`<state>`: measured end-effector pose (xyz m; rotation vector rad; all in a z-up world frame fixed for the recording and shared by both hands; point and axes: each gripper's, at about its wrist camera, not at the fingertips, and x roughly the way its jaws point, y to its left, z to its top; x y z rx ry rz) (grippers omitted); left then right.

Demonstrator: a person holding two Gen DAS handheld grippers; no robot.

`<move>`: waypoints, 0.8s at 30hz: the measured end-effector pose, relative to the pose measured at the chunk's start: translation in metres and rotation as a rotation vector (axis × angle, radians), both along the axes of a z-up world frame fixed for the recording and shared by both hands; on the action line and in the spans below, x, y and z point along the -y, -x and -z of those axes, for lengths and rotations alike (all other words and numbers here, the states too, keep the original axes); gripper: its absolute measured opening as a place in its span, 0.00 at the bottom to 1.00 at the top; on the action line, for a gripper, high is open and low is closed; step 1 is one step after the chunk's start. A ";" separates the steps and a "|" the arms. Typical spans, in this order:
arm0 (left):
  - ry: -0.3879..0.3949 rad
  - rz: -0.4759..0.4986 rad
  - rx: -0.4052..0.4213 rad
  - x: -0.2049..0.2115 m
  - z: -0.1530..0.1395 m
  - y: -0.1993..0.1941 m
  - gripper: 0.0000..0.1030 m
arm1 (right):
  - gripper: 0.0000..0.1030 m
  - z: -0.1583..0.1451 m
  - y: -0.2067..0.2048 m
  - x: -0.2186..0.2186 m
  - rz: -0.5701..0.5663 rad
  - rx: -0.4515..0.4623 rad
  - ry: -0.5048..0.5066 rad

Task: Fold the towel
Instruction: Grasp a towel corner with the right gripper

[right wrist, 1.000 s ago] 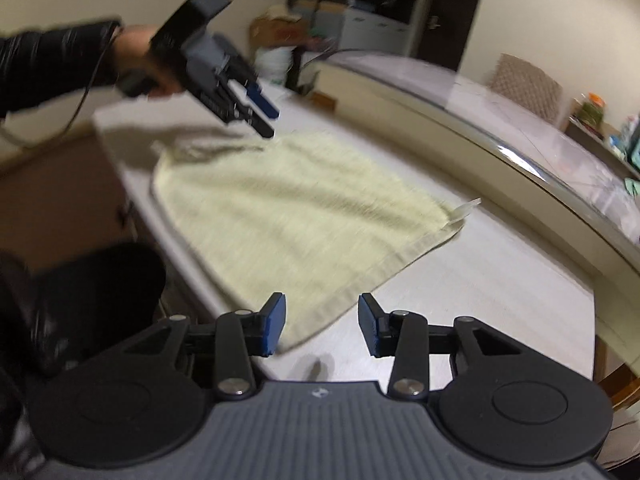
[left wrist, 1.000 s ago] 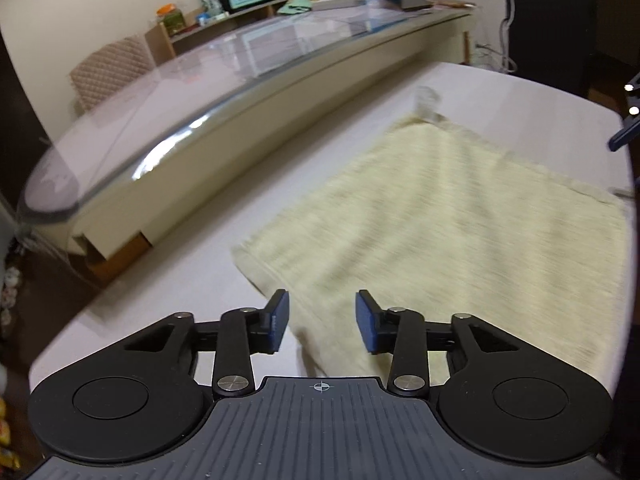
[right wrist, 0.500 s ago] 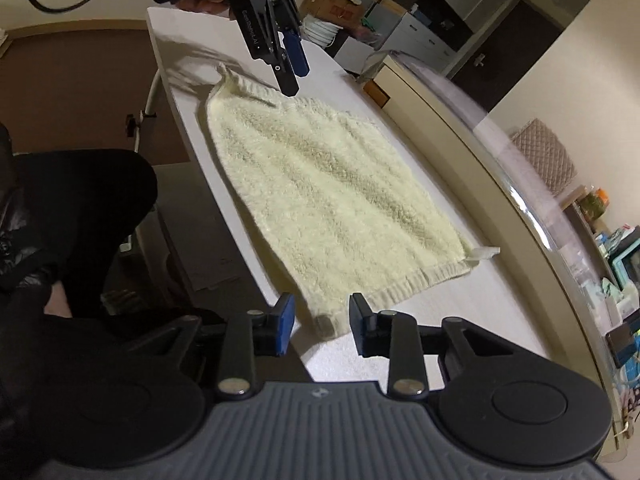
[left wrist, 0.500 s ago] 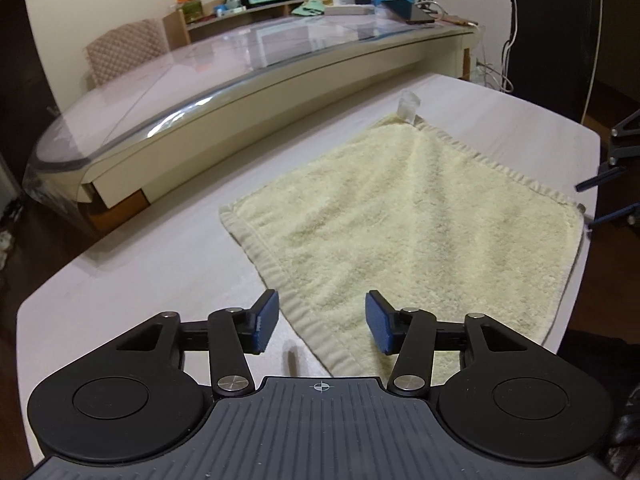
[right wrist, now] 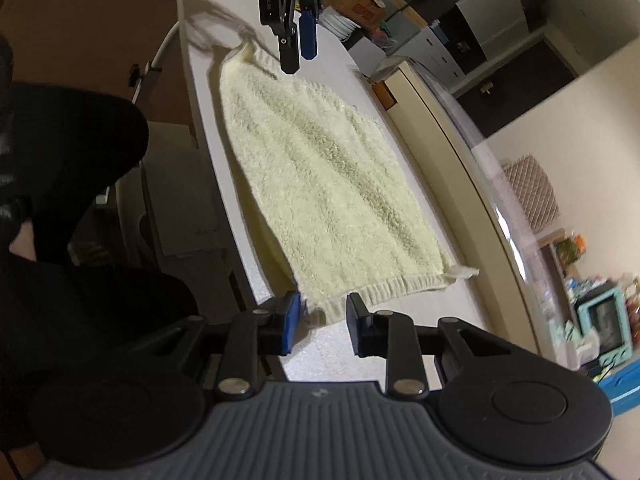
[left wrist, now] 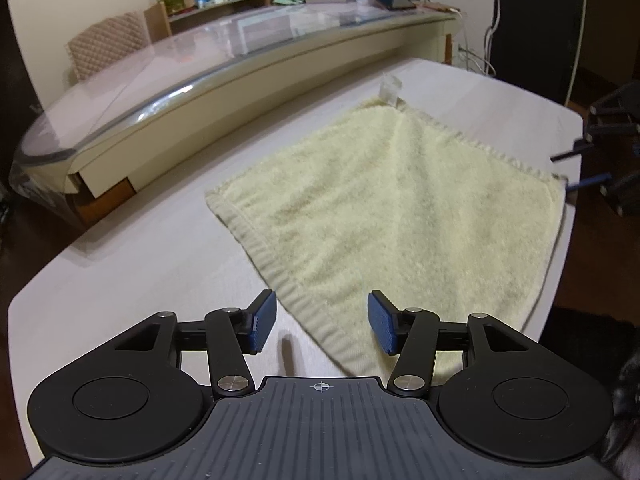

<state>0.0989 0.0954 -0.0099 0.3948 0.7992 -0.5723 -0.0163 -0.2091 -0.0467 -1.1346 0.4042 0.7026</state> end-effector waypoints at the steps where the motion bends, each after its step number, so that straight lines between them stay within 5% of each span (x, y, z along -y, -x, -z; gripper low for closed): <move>1: -0.003 0.001 -0.005 -0.001 0.001 0.001 0.53 | 0.11 0.002 0.000 -0.001 -0.009 0.004 0.012; 12: -0.061 0.099 -0.043 -0.006 0.004 0.037 0.53 | 0.07 0.002 0.001 0.003 -0.005 -0.011 0.016; 24: -0.052 0.089 -0.026 -0.011 -0.003 0.049 0.54 | 0.07 -0.022 0.017 0.008 -0.071 0.038 0.067</move>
